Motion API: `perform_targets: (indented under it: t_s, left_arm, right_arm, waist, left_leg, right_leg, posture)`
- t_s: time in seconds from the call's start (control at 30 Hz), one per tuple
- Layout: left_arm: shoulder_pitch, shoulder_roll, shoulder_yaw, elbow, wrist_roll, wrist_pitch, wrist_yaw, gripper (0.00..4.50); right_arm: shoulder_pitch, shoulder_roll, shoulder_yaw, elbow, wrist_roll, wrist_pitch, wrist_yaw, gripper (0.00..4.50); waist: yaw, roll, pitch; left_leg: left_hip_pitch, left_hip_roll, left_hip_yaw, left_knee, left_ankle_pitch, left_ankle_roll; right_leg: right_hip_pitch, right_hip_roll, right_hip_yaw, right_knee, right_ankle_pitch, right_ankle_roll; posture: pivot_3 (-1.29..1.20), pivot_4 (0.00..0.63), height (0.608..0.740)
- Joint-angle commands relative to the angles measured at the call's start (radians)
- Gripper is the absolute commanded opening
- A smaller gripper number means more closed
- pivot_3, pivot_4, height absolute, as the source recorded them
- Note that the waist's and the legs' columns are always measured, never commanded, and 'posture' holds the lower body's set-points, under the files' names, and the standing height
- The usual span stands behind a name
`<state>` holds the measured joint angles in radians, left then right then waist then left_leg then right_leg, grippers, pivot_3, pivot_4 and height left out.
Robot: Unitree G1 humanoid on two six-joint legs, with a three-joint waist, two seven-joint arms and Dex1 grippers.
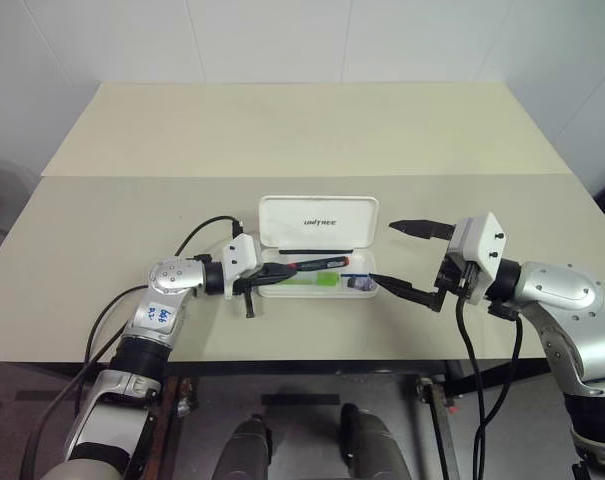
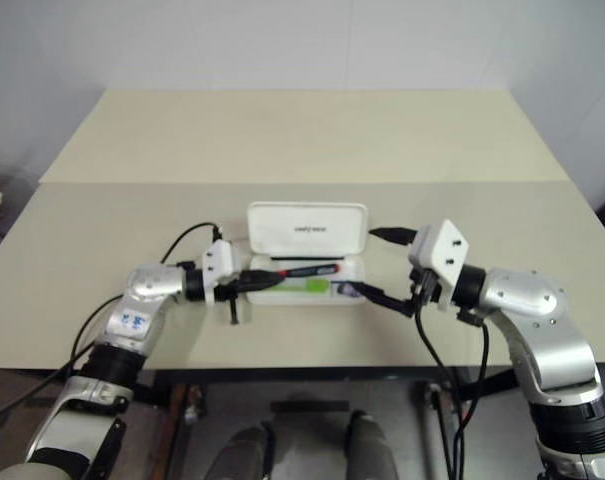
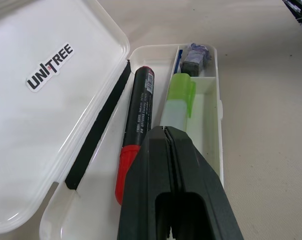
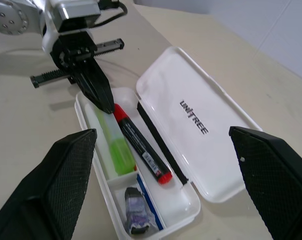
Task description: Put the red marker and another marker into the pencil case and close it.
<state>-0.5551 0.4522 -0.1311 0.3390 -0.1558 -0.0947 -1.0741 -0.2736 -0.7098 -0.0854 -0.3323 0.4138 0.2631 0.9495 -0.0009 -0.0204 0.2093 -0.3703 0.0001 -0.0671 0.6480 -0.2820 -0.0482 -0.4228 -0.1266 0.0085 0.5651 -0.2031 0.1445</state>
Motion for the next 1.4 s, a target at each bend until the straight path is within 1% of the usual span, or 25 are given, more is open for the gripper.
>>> perform_targets:
  t_s: [0.03, 0.13, 0.2, 0.4, 0.67, 0.87, 0.97, 1.07, 1.2, 1.3, 1.4]
  left_arm:
    - [0.04, 0.019, -0.015, -0.054, -0.029, 0.028, -0.056, 0.02]
    - [0.09, 0.042, -0.016, -0.143, -0.09, 0.07, -0.132, 0.02]
    - [0.104, 0.049, -0.011, -0.167, -0.1, 0.09, -0.142, 0.02]
    - [0.115, 0.061, 0.006, -0.182, -0.104, 0.106, -0.142, 0.02]
    - [0.117, 0.035, 0.076, -0.242, -0.202, 0.127, -0.114, 0.02]
    - [0.138, 0.091, 0.151, -0.304, -0.258, 0.188, -0.106, 0.02]
    - [0.139, 0.155, 0.234, -0.213, -0.243, 0.149, -0.085, 0.02]
    - [0.113, 0.178, 0.278, -0.103, -0.214, 0.105, -0.03, 0.02]
    - [0.058, 0.174, 0.297, 0.027, -0.169, 0.06, 0.052, 0.02]
    - [-0.004, 0.162, 0.286, 0.124, -0.121, 0.022, 0.12, 0.02]
    - [-0.092, 0.122, 0.255, 0.238, -0.069, -0.011, 0.177, 0.02]
  right_arm:
    - [0.007, 0.007, -0.01, 0.013, -0.001, -0.055, 0.015, 4.5]
    - [0.018, 0.015, -0.008, 0.05, -0.01, -0.099, 0.029, 4.5]
    - [0.015, 0.019, -0.004, 0.061, -0.012, -0.111, 0.033, 4.5]
    - [-0.002, 0.027, 0.009, 0.065, -0.013, -0.115, 0.031, 4.5]
    - [-0.017, 0.027, 0.019, 0.052, -0.003, -0.095, 0.027, 4.5]
    - [-0.025, 0.02, 0.021, 0.051, 0.002, -0.082, 0.03, 4.5]
    - [-0.032, 0.013, 0.017, 0.063, 0.001, -0.081, 0.037, 4.5]
    - [-0.035, 0.007, 0.011, 0.079, 0.0, -0.088, 0.046, 4.5]
    - [-0.037, 0.001, 0.005, 0.102, -0.001, -0.102, 0.06, 4.5]
    - [-0.036, -0.001, 0.002, 0.117, -0.005, -0.114, 0.069, 4.5]
    - [-0.034, -0.004, -0.002, 0.129, -0.009, -0.126, 0.078, 4.5]
  waist:
    - [0.0, 0.0, 0.0]
    - [-0.006, 0.0, 0.0]
    - [-0.004, 0.0, 0.0]
    - [-0.002, 0.0, 0.0]
    - [-0.002, 0.0, 0.0]
    - [-0.004, 0.0, 0.0]
    - [-0.004, 0.0, 0.0]
    - [-0.004, 0.0, 0.0]
    - [0.004, 0.0, 0.0]
    - [0.003, 0.0, 0.0]
    - [0.003, 0.0, 0.0]
  left_leg:
    - [0.0, 0.0, 0.0, 0.0, 0.0, 0.0]
    - [0.0, 0.0, 0.0, -0.001, 0.0, 0.0]
    - [-0.001, 0.0, 0.0, -0.001, 0.0, 0.0]
    - [-0.001, 0.0, 0.0, 0.0, 0.0, 0.0]
    - [-0.002, 0.0, 0.0, -0.001, 0.0, 0.0]
    - [-0.001, 0.0, 0.0, -0.001, 0.0, 0.0]
    - [-0.001, 0.0, 0.0, -0.001, 0.0, 0.0]
    - [-0.001, 0.0, 0.0, -0.001, 0.0, 0.0]
    - [-0.002, 0.0, 0.0, -0.001, 0.0, 0.0]
    - [-0.002, 0.0, 0.0, -0.001, 0.0, 0.0]
    - [-0.002, 0.0, 0.0, -0.001, 0.0, 0.0]
  right_leg:
    - [0.0, 0.0, 0.0, 0.0, 0.0, 0.0]
    - [0.0, 0.0, 0.0, -0.001, 0.0, 0.0]
    - [-0.001, 0.0, 0.0, -0.001, 0.0, 0.0]
    - [-0.001, 0.0, 0.0, -0.001, -0.002, -0.003]
    - [-0.001, 0.0, 0.0, -0.001, -0.001, -0.002]
    - [-0.001, 0.0, 0.0, -0.001, -0.001, -0.002]
    - [-0.002, 0.0, 0.0, -0.001, -0.002, -0.003]
    - [-0.002, 0.0, 0.0, -0.001, -0.002, -0.004]
    - [-0.002, 0.0, 0.0, -0.001, -0.001, -0.002]
    - [-0.002, 0.0, -0.001, -0.002, 0.0, 0.001]
    - [-0.002, 0.0, -0.001, -0.002, 0.001, 0.001]
  posture:
    - [0.0, 0.15, 0.74]
    - [0.0, 0.15, 0.74]
    - [0.0, 0.15, 0.74]
    - [0.0, 0.15, 0.74]
    - [0.0, 0.15, 0.74]
    - [0.0, 0.15, 0.74]
    - [0.0, 0.15, 0.74]
    - [0.0, 0.15, 0.74]
    - [0.0, 0.15, 0.74]
    - [0.0, 0.15, 0.74]
    - [0.0, 0.15, 0.74]
